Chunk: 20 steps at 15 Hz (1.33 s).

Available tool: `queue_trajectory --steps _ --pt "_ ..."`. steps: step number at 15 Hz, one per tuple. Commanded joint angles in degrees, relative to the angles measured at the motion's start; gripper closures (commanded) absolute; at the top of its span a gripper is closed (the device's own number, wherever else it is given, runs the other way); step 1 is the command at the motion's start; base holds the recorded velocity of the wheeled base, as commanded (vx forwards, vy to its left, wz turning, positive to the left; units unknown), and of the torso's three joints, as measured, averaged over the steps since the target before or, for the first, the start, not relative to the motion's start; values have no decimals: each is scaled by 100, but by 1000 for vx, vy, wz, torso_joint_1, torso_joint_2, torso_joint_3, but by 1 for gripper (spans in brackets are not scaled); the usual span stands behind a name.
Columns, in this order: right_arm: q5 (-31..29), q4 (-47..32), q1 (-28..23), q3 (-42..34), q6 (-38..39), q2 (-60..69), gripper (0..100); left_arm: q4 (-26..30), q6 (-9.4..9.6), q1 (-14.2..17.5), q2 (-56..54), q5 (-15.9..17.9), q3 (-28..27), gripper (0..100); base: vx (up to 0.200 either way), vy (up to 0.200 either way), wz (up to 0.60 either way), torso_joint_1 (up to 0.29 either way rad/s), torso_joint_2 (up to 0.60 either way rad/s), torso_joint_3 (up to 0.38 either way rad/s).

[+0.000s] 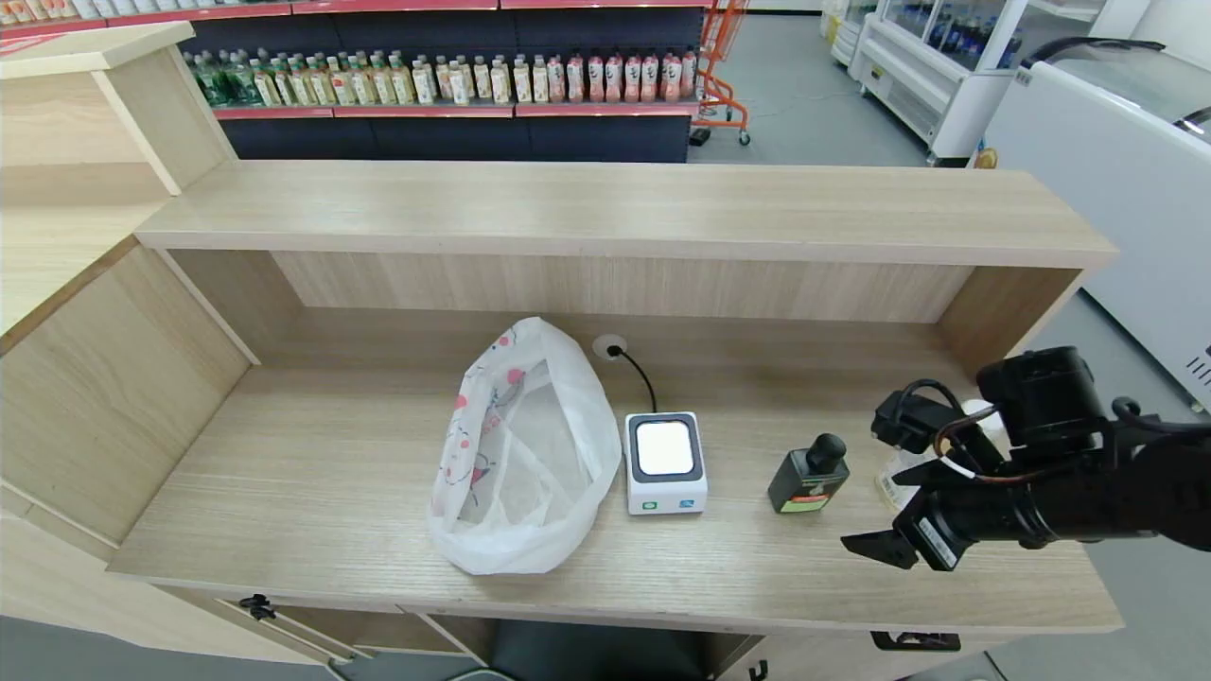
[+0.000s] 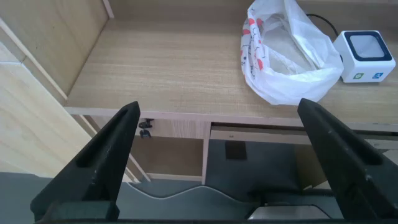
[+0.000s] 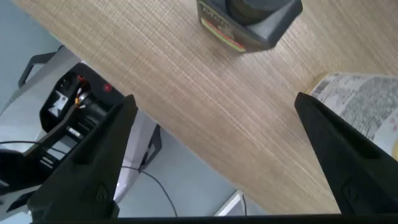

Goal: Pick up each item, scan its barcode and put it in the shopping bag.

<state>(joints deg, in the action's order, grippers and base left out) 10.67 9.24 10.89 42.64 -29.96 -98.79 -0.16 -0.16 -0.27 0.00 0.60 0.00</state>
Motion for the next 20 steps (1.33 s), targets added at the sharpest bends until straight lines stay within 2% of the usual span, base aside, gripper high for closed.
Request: queue_trajectory --steps 1,5,14,20 --pt "-12 350 54 121 -89 -597 0 -2 -2 0 0 2 0 0 0 0 0 0 0 0" --pt "76 816 107 508 -343 -1054 0 -2 -2 0 9 2 0 0 0 0 0 0 0 0" --pt "1095 1924 124 675 -361 -1793 0 -2 -2 0 0 2 0 0 0 0 0 0 0 0" --pt "1385 1968 -25 658 -352 -1889 0 -2 -2 0 9 2 0 0 0 0 0 0 0 0"
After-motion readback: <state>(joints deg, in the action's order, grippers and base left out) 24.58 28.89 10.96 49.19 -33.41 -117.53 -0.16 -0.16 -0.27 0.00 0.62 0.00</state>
